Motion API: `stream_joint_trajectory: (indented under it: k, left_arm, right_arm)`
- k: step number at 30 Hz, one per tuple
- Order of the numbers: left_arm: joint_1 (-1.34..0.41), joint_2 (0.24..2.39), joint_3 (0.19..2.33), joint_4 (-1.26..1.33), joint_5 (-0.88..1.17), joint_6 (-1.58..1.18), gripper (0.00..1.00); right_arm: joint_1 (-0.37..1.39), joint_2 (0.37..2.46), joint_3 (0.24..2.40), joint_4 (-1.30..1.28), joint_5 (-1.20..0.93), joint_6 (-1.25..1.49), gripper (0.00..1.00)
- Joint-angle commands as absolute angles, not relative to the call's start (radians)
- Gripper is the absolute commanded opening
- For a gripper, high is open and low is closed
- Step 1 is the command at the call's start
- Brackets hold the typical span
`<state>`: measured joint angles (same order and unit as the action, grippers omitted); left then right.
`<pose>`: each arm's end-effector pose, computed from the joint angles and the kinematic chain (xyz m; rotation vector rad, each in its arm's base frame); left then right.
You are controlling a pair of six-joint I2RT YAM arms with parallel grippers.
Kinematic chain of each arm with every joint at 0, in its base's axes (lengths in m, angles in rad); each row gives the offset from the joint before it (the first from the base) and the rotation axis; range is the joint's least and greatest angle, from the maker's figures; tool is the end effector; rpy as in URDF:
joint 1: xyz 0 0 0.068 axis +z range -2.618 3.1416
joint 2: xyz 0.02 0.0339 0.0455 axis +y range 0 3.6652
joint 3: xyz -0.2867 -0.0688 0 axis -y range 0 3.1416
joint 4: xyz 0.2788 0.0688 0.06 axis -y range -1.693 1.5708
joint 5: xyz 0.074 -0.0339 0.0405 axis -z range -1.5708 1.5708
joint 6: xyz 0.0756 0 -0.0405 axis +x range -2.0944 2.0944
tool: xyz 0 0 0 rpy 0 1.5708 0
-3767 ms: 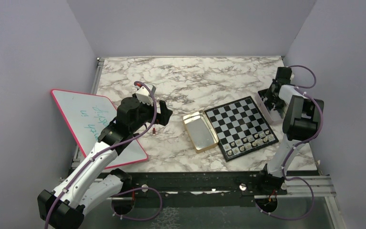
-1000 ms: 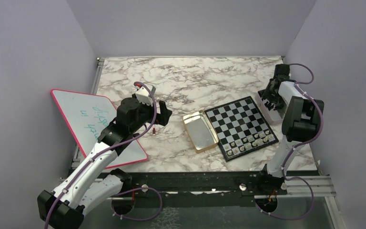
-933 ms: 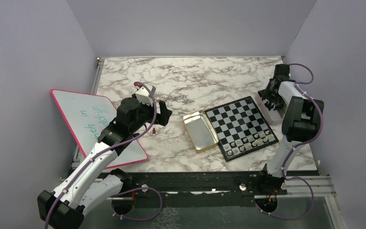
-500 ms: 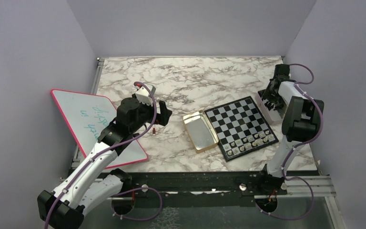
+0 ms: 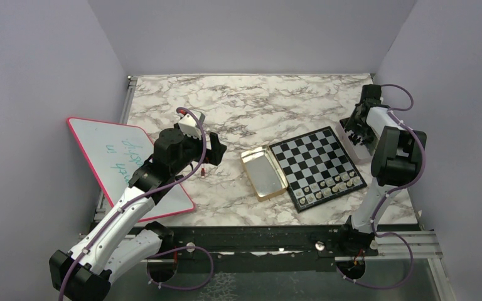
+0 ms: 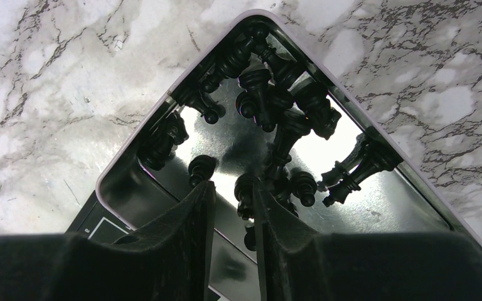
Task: Set up the chess pieces on the board
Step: Pick up the chess piece from the storage box.
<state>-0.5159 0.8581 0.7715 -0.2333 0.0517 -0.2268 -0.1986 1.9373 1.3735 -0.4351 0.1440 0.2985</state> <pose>0.2220 -0.1304 0.3191 0.3134 1.9030 -0.5518 0.4596 -0.1036 0.1577 0.6824 2.4680 -0.1468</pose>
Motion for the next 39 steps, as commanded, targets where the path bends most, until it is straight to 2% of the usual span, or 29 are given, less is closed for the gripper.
stream_joint_trajectory:
  k: [1, 5, 8, 10, 28, 39]
  left_arm:
    - [-0.511, 0.851, 0.765, -0.229, 0.035, -0.222, 0.99]
    - [-0.511, 0.852, 0.765, -0.229, 0.035, -0.222, 0.99]
    - [-0.511, 0.853, 0.765, -0.228, 0.035, -0.223, 0.99]
    - [-0.511, 0.854, 0.765, -0.229, 0.037, -0.222, 0.99]
    - [-0.511, 0.857, 0.764, -0.227, 0.035, -0.222, 0.99]
    - [-0.511, 0.859, 0.764, -0.227, 0.036, -0.223, 0.99]
  right_arm:
    - [-0.207, 1.957, 1.381, -0.437, 0.165, 0.310, 0.33]
    - [-0.206, 1.962, 1.378, -0.440, 0.167, 0.313, 0.34]
    - [-0.206, 1.969, 1.381, -0.458, 0.188, 0.320, 0.42]
    - [-0.206, 1.972, 1.380, -0.468, 0.204, 0.322, 0.42]
    - [-0.206, 1.909, 1.370, -0.476, 0.219, 0.327, 0.16]
    - [-0.204, 1.813, 1.414, -0.550, 0.251, 0.294, 0.12]
